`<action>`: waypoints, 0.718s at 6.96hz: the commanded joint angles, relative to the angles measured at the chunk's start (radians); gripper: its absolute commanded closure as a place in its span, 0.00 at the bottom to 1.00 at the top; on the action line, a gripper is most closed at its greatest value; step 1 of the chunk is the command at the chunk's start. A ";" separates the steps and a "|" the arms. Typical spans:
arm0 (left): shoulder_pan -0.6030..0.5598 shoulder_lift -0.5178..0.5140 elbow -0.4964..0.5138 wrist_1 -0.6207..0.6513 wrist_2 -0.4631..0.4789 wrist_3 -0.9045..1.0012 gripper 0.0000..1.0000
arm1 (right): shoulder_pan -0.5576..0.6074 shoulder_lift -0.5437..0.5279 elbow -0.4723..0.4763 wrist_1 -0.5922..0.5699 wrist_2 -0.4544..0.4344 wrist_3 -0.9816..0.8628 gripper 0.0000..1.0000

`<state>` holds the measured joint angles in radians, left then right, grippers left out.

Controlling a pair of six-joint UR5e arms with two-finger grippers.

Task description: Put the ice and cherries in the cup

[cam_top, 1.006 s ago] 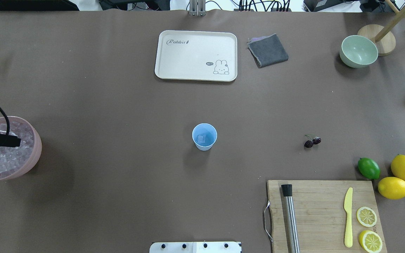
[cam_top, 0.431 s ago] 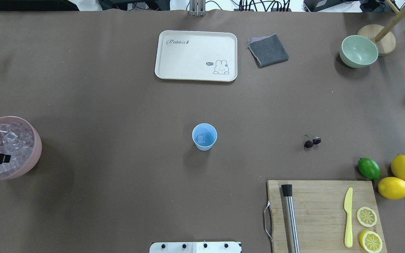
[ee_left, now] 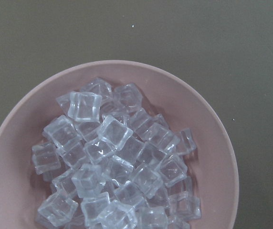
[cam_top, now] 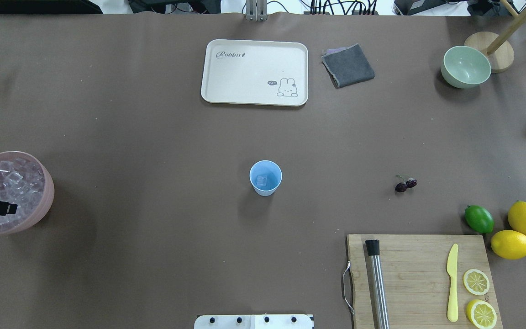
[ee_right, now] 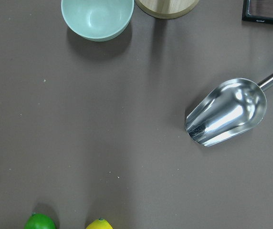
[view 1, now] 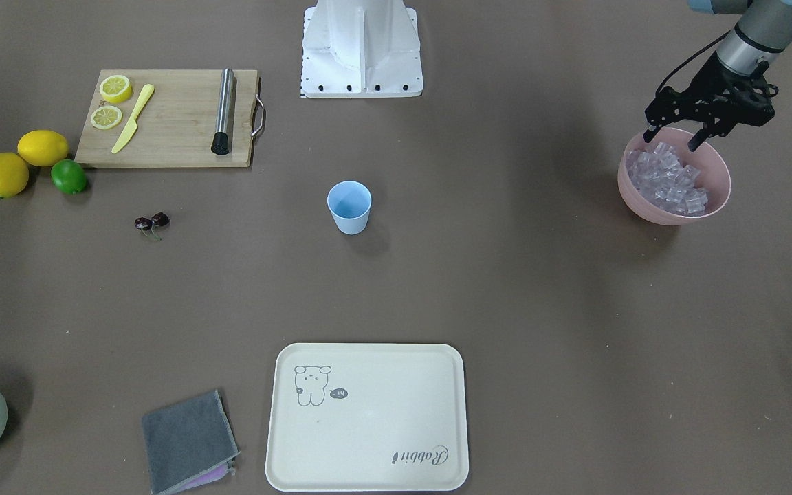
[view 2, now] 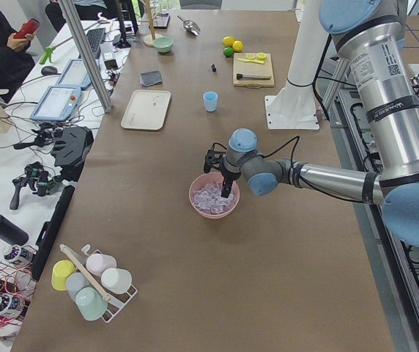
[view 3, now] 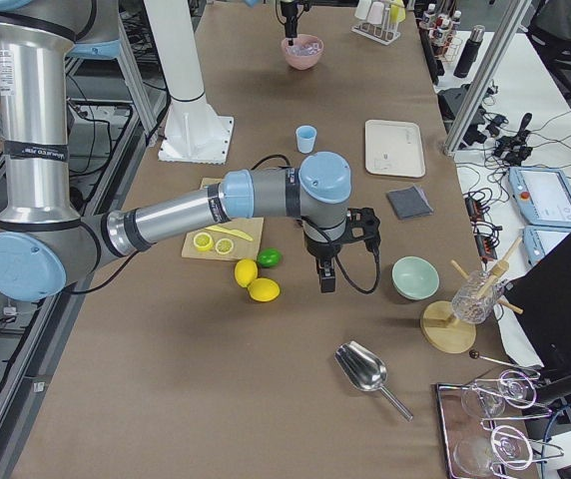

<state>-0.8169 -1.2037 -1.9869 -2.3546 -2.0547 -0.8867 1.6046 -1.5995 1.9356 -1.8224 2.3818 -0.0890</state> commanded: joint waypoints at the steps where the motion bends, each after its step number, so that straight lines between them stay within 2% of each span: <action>1: 0.001 -0.037 0.043 0.000 -0.001 0.000 0.04 | 0.000 0.001 -0.001 0.000 0.000 0.000 0.00; 5: 0.002 -0.050 0.069 0.003 -0.002 0.000 0.04 | 0.000 0.001 -0.003 0.000 -0.001 0.000 0.00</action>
<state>-0.8149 -1.2526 -1.9269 -2.3517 -2.0570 -0.8866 1.6046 -1.5984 1.9329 -1.8224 2.3808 -0.0890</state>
